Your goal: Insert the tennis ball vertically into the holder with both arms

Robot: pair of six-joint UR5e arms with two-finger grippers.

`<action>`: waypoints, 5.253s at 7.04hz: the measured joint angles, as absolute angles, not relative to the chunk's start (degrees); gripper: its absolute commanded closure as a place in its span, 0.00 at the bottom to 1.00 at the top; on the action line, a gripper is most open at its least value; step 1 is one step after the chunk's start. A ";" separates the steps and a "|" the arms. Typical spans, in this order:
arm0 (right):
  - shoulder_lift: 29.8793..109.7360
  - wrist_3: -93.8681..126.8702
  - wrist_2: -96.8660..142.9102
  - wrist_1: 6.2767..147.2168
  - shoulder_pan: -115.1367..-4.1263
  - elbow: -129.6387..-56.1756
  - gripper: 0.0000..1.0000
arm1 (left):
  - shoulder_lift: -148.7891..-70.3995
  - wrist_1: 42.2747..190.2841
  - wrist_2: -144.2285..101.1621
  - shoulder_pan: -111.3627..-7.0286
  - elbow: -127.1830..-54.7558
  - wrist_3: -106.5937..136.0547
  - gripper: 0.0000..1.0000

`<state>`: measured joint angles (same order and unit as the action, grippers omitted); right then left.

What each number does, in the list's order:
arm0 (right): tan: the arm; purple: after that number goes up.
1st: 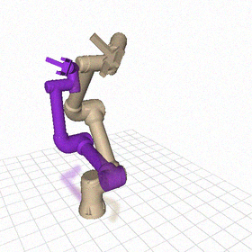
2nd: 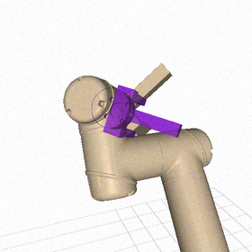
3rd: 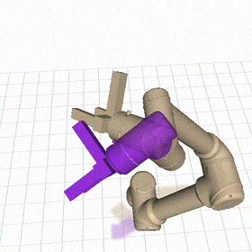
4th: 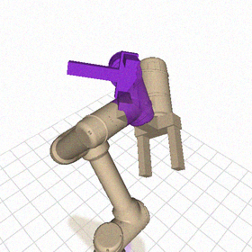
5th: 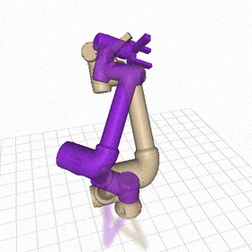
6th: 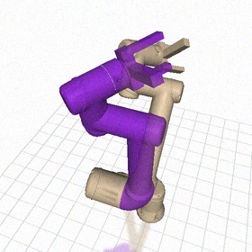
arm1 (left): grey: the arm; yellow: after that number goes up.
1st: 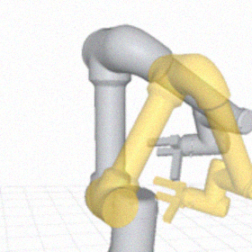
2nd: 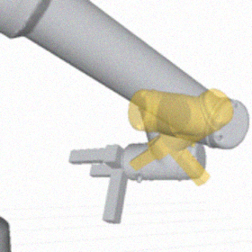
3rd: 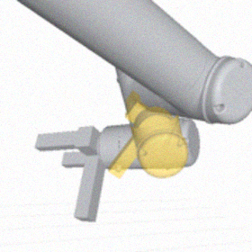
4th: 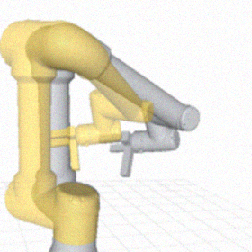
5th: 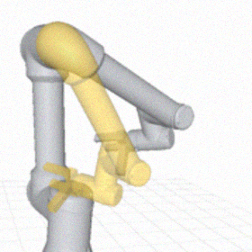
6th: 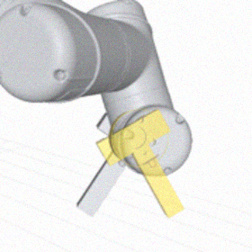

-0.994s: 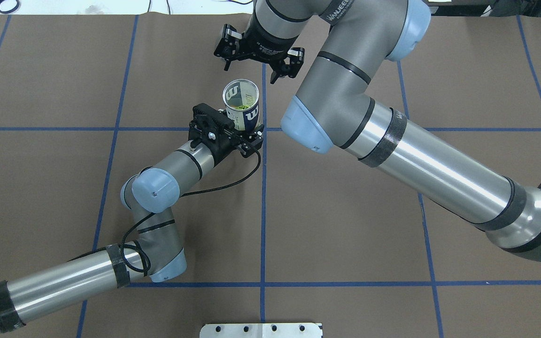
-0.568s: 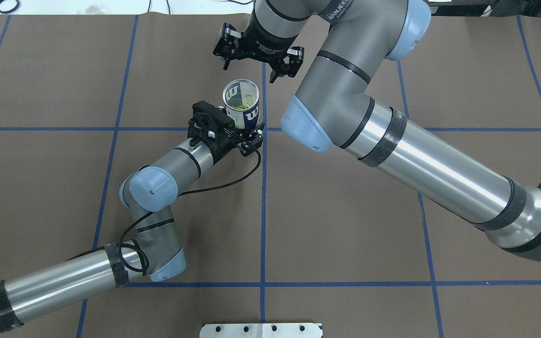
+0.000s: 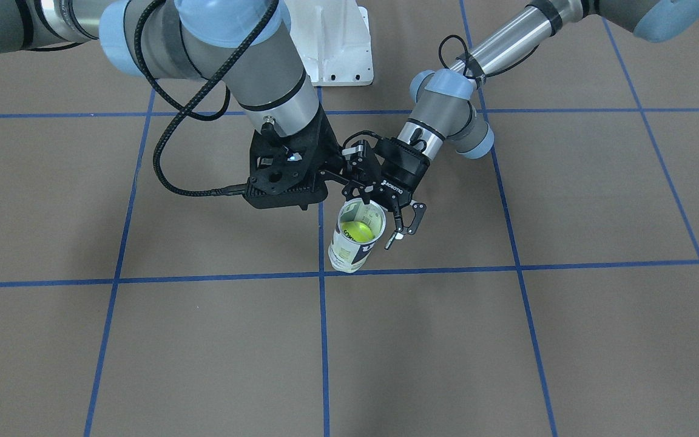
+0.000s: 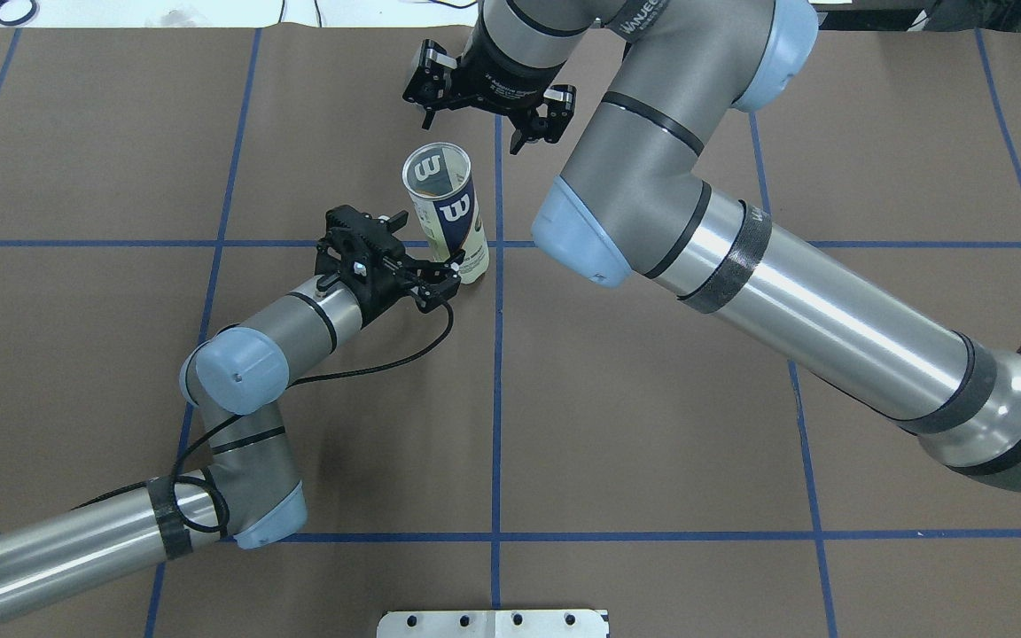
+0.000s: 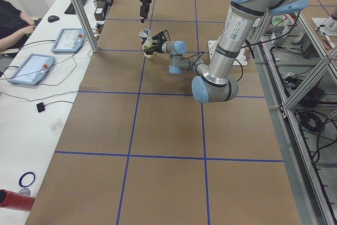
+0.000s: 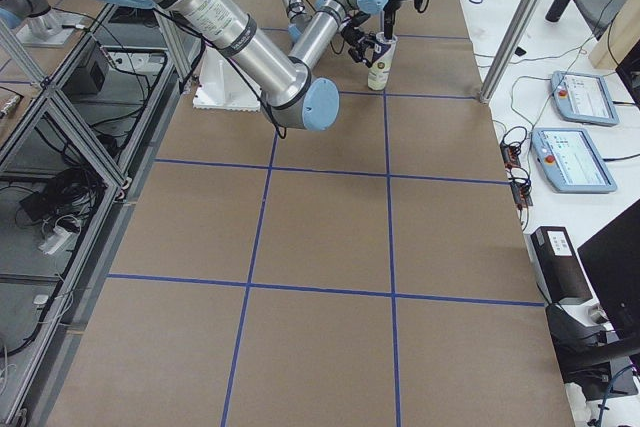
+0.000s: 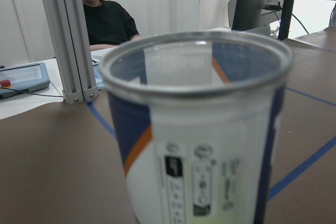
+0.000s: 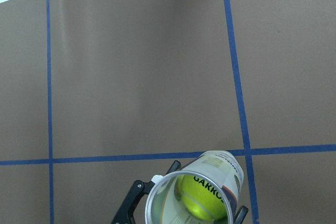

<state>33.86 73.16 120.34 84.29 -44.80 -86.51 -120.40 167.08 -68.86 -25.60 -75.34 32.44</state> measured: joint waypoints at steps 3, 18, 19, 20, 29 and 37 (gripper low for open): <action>38.34 72.49 122.20 84.32 -46.93 -91.16 0.01 | -108.29 166.66 -74.71 -25.66 -85.04 32.43 0.01; 81.37 -8.30 136.57 91.99 -85.34 -88.11 0.01 | -98.85 97.27 -121.68 -83.28 -91.38 0.64 0.00; 82.83 -11.11 136.02 94.20 -86.36 -87.60 0.01 | -97.13 97.44 -121.92 -83.34 -90.46 1.51 0.00; 83.71 -12.20 135.63 94.76 -86.83 -86.03 0.01 | -96.36 96.99 -125.23 -83.60 -89.78 1.88 0.00; 84.64 -9.69 137.86 94.04 -89.85 -85.18 0.01 | -91.07 86.02 -132.33 -87.48 -93.58 1.41 0.00; 89.98 -5.77 137.75 98.74 -89.82 -96.59 0.01 | -90.56 85.06 -132.69 -87.73 -94.11 0.70 0.00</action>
<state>89.98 -5.77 137.75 98.74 -89.82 -96.59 -90.56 85.06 -132.69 -87.73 -94.11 0.70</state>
